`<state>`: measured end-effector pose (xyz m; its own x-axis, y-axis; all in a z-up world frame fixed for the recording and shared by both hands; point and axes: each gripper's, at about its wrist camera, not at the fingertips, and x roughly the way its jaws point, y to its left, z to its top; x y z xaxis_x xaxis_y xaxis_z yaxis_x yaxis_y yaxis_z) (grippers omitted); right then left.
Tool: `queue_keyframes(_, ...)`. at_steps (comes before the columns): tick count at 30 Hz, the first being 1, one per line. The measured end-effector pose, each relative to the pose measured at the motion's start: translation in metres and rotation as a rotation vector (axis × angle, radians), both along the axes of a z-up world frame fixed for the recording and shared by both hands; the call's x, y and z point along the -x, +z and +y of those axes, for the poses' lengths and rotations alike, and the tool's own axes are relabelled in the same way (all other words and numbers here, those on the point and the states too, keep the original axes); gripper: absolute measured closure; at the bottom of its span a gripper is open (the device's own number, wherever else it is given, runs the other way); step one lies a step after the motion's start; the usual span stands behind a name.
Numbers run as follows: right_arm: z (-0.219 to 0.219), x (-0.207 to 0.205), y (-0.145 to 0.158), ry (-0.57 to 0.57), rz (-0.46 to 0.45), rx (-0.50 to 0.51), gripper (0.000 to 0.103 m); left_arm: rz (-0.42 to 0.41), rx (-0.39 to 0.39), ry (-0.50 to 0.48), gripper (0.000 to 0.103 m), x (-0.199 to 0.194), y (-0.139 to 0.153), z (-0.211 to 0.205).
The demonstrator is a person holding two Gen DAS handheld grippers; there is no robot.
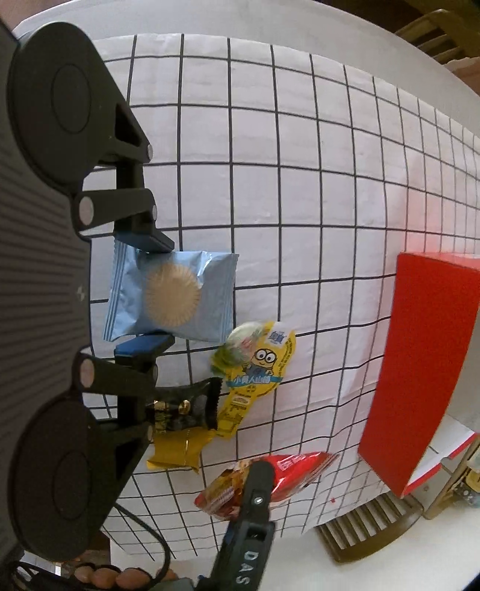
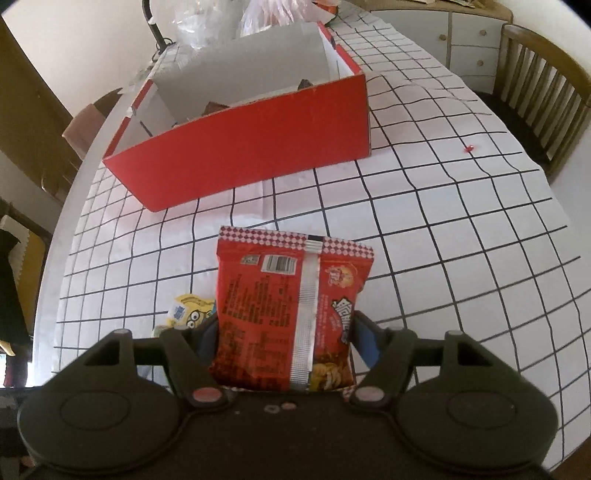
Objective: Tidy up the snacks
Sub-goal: 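Carry the cookie packet and red chip bag into the red box and open both grippers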
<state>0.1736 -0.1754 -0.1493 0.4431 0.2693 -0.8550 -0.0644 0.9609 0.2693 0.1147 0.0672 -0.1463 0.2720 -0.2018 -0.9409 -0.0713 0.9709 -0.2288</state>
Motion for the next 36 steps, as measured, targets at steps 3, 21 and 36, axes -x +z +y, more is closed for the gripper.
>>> queue_keyframes(3,0.000,0.003,0.007,-0.004,-0.017,-0.003,0.032,-0.024,0.002,0.006,0.057,0.001,0.007,0.003)
queue_keyframes(21,-0.001,-0.027,0.061,0.047,-0.181,0.025,0.032,-0.230,0.000,0.046,0.057,-0.039,0.072,0.004)
queue_keyframes(36,0.005,-0.111,0.078,0.097,-0.266,0.082,0.032,-0.338,-0.081,0.038,0.057,-0.131,0.107,-0.016)
